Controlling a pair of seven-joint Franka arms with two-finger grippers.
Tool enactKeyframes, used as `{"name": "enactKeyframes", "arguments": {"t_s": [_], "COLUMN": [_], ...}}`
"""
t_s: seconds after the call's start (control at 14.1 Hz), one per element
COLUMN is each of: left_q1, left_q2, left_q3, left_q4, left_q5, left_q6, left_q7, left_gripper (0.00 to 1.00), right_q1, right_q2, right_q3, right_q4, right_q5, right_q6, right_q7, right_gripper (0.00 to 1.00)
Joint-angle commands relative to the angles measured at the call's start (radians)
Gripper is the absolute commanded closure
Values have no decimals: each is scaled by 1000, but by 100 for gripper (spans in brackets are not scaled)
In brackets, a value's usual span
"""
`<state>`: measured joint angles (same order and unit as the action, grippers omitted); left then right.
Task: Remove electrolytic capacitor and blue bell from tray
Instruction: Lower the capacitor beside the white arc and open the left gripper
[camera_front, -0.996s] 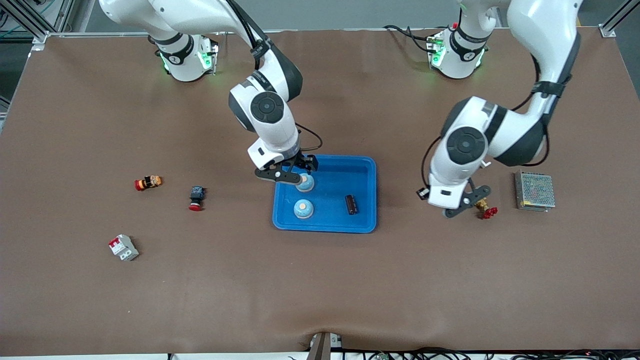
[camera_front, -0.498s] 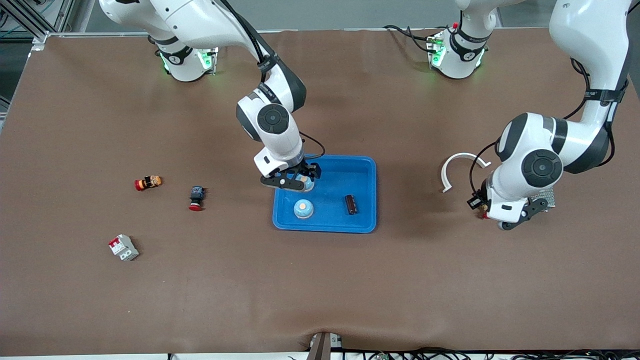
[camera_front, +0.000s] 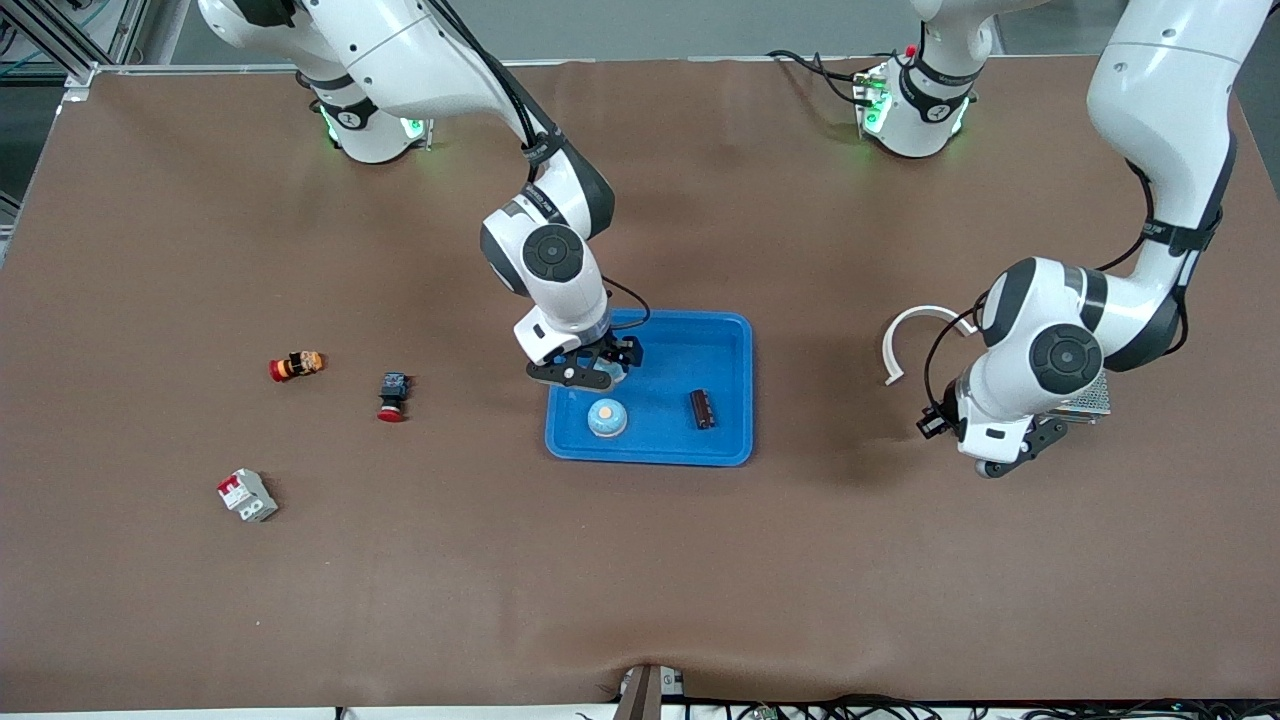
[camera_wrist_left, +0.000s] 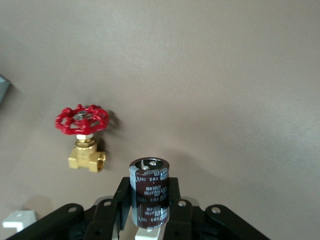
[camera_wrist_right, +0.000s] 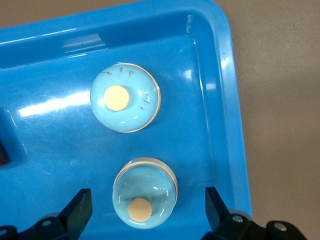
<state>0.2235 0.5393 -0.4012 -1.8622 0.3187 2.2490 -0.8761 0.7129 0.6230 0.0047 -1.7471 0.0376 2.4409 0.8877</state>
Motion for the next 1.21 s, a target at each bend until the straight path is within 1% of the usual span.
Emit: {"name": "enactKeyframes", "arguments": {"t_s": [0.0,0.28,0.43,0.5,0.57,0.64,0.71,0.92,1.07,1.14], "left_q1": [8,5,5,5,4,2,0,-9,-12,-18], "left_q2": [36,79,94,96,94,93,87,51,33,33], "left_q3": [-4,-4,-4,-4,-4,-4,-5,-11,-19,-45], "left_q4": [0,8,9,11,14,18,21,34,70,92], "left_q5": [46,62,75,82,82,82,82,82,76,68], "left_q6": [30,49,67,70,70,70,69,40,-23,-57], "left_q7": [-9,-9,-9,-9,-9,-18,-21,-21,-23,-27], "left_gripper": [100,99,86,77,50,2,0,0,0,0], "right_q1": [20,23,26,27,27,27,27,28,28,27], "right_q2": [29,40,49,50,53,58,60,64,66,66], "right_q3": [-8,-8,-8,-8,-8,-8,-8,-8,-8,-8], "right_q4": [31,32,32,32,31,31,31,31,31,31], "right_q5": [-16,-16,-19,-27,-33,-33,-33,-33,-34,-33], "right_q6": [10,20,20,20,29,39,40,43,49,50], "right_q7": [20,20,20,20,20,20,20,20,20,20], "right_gripper": [0,0,0,0,0,0,0,0,0,0]}}
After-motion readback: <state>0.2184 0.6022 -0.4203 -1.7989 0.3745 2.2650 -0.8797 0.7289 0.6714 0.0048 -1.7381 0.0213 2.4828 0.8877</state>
